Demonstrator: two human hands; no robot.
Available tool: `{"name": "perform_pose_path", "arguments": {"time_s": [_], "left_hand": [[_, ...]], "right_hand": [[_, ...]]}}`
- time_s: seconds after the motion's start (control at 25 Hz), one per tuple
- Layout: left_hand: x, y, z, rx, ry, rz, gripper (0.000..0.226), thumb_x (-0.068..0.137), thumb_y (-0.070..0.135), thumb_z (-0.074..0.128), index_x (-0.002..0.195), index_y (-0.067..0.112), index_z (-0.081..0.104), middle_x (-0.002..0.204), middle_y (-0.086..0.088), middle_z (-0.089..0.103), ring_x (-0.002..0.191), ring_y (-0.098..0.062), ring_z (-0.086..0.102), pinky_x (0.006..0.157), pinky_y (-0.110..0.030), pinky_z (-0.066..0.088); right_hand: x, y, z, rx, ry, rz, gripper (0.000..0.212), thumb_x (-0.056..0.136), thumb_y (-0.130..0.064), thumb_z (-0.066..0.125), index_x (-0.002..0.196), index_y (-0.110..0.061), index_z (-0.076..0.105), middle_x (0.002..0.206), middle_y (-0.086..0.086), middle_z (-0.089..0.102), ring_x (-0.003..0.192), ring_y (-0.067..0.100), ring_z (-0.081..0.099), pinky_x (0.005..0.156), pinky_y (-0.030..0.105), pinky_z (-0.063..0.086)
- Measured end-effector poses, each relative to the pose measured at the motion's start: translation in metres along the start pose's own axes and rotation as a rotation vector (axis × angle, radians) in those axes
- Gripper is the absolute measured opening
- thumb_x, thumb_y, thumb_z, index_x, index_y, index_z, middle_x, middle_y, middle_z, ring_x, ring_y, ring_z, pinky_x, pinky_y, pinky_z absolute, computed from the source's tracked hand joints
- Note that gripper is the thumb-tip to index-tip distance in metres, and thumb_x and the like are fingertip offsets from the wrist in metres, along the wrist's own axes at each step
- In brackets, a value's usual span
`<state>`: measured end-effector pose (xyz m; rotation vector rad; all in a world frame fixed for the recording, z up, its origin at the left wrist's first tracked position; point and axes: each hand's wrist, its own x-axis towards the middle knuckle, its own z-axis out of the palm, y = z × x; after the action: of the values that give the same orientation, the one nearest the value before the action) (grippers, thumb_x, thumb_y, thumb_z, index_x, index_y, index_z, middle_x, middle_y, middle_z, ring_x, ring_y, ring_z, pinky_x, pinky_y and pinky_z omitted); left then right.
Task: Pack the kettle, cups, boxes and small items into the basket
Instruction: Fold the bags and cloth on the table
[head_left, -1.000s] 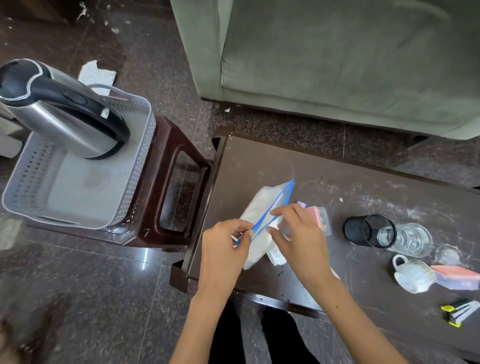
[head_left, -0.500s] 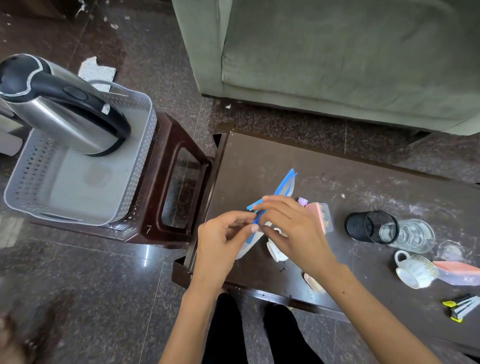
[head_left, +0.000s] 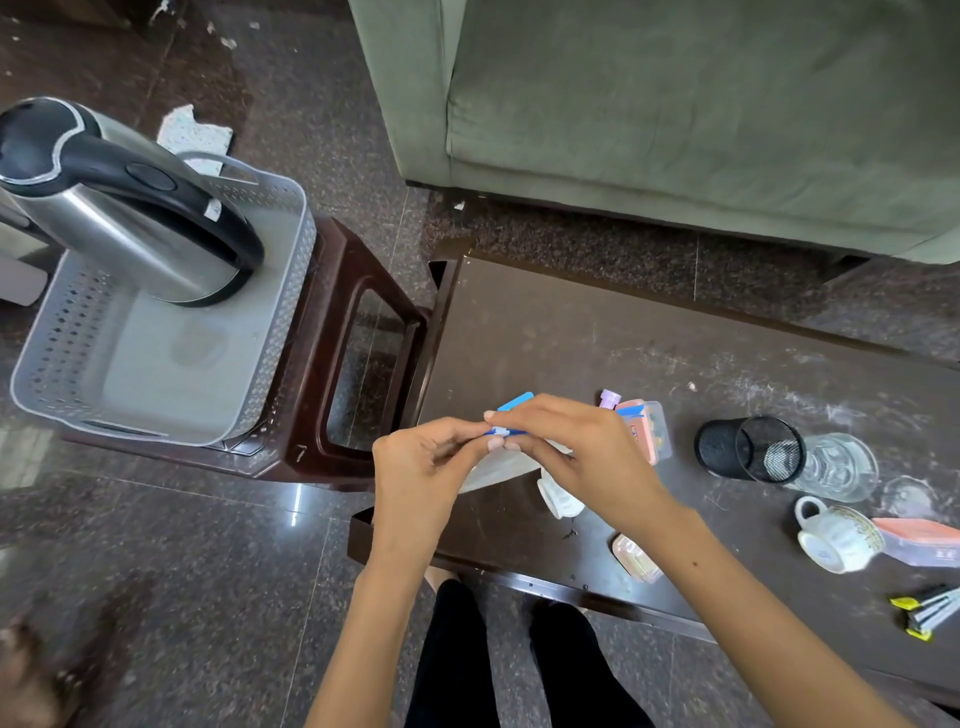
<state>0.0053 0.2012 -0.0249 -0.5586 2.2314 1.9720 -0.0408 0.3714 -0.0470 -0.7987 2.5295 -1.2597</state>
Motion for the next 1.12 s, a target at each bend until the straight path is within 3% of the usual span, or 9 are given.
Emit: {"name": "perform_pose_path", "arguments": {"time_s": [0.08, 0.16, 0.24, 0.36, 0.52, 0.68, 0.76, 0.92, 1.12], "left_hand": [[0.001, -0.002, -0.001, -0.039, 0.021, -0.031, 0.007, 0.073, 0.012, 0.077, 0.079, 0.015, 0.077, 0.075, 0.000, 0.075, 0.075, -0.018, 0.072, 0.072, -0.037, 0.058], [0.001, -0.004, -0.003, -0.070, 0.014, -0.050, 0.006, 0.073, 0.012, 0.077, 0.079, 0.014, 0.077, 0.075, -0.004, 0.075, 0.074, -0.023, 0.072, 0.073, -0.043, 0.059], [0.001, -0.005, -0.004, -0.072, -0.021, -0.035, 0.006, 0.076, 0.011, 0.075, 0.081, 0.013, 0.077, 0.076, -0.005, 0.075, 0.076, -0.025, 0.072, 0.071, -0.042, 0.059], [0.000, -0.007, -0.002, -0.070, -0.035, -0.016, 0.009, 0.081, 0.011, 0.070, 0.084, 0.016, 0.077, 0.077, -0.003, 0.075, 0.077, -0.021, 0.071, 0.068, -0.030, 0.057], [0.001, -0.012, 0.004, -0.020, 0.039, -0.015, 0.005, 0.084, 0.012, 0.068, 0.082, 0.010, 0.072, 0.074, -0.002, 0.073, 0.069, -0.011, 0.068, 0.067, -0.019, 0.052], [0.002, -0.017, 0.001, -0.005, 0.169, -0.012, 0.005, 0.086, 0.009, 0.066, 0.081, 0.009, 0.068, 0.074, -0.001, 0.070, 0.068, -0.003, 0.066, 0.067, -0.014, 0.049], [0.003, -0.021, -0.006, -0.014, 0.213, -0.018, 0.005, 0.086, 0.009, 0.065, 0.083, 0.007, 0.068, 0.076, -0.006, 0.070, 0.069, -0.006, 0.066, 0.069, -0.016, 0.050], [0.002, -0.027, -0.013, -0.035, 0.250, -0.047, 0.007, 0.087, 0.010, 0.065, 0.085, 0.005, 0.068, 0.079, -0.013, 0.071, 0.077, -0.025, 0.069, 0.074, -0.029, 0.055], [0.001, -0.026, -0.025, -0.044, 0.245, -0.063, 0.006, 0.087, 0.012, 0.065, 0.085, 0.008, 0.069, 0.081, -0.012, 0.072, 0.080, -0.027, 0.069, 0.076, -0.035, 0.056]], "right_hand": [[0.002, 0.000, 0.001, 0.101, 0.009, -0.001, 0.019, 0.088, -0.016, 0.064, 0.106, -0.017, 0.071, 0.101, -0.003, 0.071, 0.094, 0.012, 0.066, 0.080, 0.032, 0.053], [0.005, -0.001, -0.002, 0.187, 0.004, 0.045, 0.015, 0.084, -0.013, 0.069, 0.098, -0.014, 0.074, 0.097, -0.001, 0.073, 0.092, 0.009, 0.067, 0.081, 0.029, 0.053], [0.007, -0.002, -0.006, 0.291, -0.024, 0.132, 0.013, 0.081, -0.012, 0.072, 0.093, -0.013, 0.076, 0.092, 0.001, 0.074, 0.087, 0.011, 0.068, 0.077, 0.023, 0.053], [0.012, -0.003, -0.008, 0.447, -0.035, 0.257, 0.014, 0.079, -0.009, 0.073, 0.093, -0.012, 0.076, 0.086, 0.004, 0.073, 0.080, 0.016, 0.069, 0.071, 0.027, 0.055], [0.013, -0.002, 0.004, 0.064, -0.044, 0.011, 0.016, 0.087, -0.013, 0.063, 0.099, -0.015, 0.073, 0.088, 0.001, 0.068, 0.074, 0.013, 0.063, 0.066, 0.026, 0.050], [0.002, 0.012, 0.003, -0.123, -0.012, 0.014, 0.015, 0.092, -0.013, 0.054, 0.095, -0.012, 0.069, 0.091, 0.001, 0.064, 0.079, 0.015, 0.060, 0.069, 0.016, 0.044], [-0.007, 0.028, -0.006, -0.247, 0.009, 0.016, 0.015, 0.086, 0.000, 0.061, 0.093, -0.010, 0.070, 0.090, 0.002, 0.065, 0.078, 0.013, 0.057, 0.067, 0.009, 0.040], [-0.020, 0.057, -0.026, -0.393, -0.011, 0.061, 0.029, 0.078, 0.010, 0.066, 0.097, -0.011, 0.068, 0.093, 0.002, 0.064, 0.084, 0.017, 0.058, 0.060, 0.037, 0.054], [-0.020, 0.059, -0.030, -0.481, 0.025, 0.096, 0.035, 0.076, 0.008, 0.067, 0.100, -0.017, 0.066, 0.097, -0.002, 0.065, 0.086, 0.020, 0.060, 0.050, 0.039, 0.053]]}}
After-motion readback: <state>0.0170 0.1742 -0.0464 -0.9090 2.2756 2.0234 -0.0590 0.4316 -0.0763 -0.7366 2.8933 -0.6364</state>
